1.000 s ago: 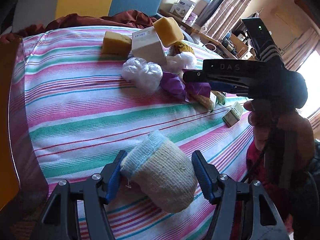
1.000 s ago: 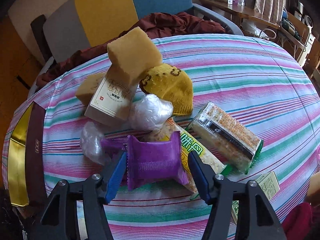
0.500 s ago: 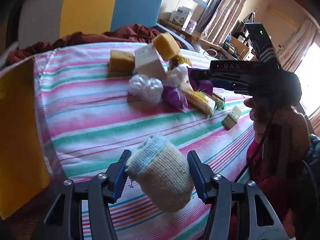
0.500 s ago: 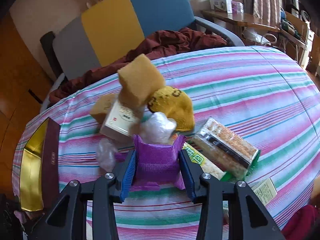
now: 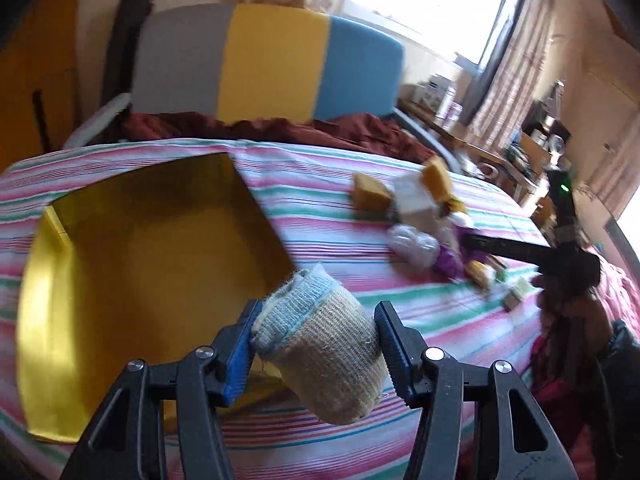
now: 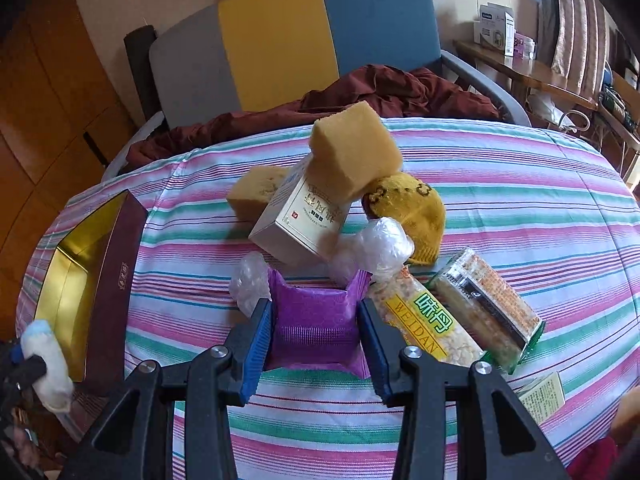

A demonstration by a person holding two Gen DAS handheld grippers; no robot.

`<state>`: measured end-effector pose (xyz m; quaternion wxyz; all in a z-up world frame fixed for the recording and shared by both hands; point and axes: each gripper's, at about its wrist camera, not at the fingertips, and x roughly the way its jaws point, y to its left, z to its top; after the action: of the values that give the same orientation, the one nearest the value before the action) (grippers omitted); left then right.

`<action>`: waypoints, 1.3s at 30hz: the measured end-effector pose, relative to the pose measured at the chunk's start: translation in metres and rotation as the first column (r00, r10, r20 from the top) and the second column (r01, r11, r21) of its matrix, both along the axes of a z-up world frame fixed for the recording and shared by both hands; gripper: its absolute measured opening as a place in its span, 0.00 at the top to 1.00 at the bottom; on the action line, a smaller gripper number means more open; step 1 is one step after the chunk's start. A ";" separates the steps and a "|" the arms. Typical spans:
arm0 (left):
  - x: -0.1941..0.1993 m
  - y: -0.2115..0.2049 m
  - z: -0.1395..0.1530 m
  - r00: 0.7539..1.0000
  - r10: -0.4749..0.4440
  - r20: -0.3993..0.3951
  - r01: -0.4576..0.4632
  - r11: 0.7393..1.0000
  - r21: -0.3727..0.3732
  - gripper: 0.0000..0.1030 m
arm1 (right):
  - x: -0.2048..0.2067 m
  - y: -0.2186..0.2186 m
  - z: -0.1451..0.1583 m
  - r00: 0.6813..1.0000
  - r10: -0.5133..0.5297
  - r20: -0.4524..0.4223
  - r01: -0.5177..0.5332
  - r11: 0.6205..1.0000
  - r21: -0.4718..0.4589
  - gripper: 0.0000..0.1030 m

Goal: Organize objects
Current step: 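Carry the sock bundle into the gold tray and open the left gripper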

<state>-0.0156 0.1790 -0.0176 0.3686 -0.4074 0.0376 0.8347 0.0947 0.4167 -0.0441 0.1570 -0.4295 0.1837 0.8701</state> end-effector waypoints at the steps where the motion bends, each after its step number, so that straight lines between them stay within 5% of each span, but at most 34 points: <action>1: -0.007 -0.013 -0.001 0.999 0.034 -0.003 -0.034 0.999 -0.010 0.44 | -0.001 -0.001 -0.001 1.000 0.004 0.006 -0.004 1.000 0.003 0.58; 8: -0.052 -0.074 -0.014 0.979 0.203 -0.010 -0.203 0.975 -0.091 0.44 | -0.011 -0.025 -0.002 0.989 0.143 0.026 -0.143 0.990 -0.001 0.58; 16: -0.128 -0.088 -0.032 0.958 0.287 0.006 -0.280 0.940 -0.197 0.44 | -0.028 -0.070 -0.021 0.928 0.343 0.148 -0.349 0.937 0.015 0.58; 25: -0.203 -0.092 -0.063 0.923 0.381 0.051 -0.351 0.889 -0.293 0.43 | -0.030 -0.075 -0.034 0.909 0.370 0.192 -0.378 0.926 0.004 0.58; 33: -0.229 -0.092 -0.061 0.907 0.420 0.015 -0.400 0.873 -0.278 0.36 | -0.030 -0.074 -0.035 0.907 0.373 0.195 -0.380 0.925 0.001 0.58; 39: -0.200 -0.106 -0.037 0.907 0.421 -0.019 -0.416 0.887 -0.201 0.24 | -0.032 -0.073 -0.035 0.905 0.374 0.201 -0.384 0.923 0.009 0.58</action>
<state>-0.2154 0.0726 -0.0547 0.1374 -0.4512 0.0282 0.8813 0.0623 0.3433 -0.0787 0.0126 -0.5364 0.0596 0.8418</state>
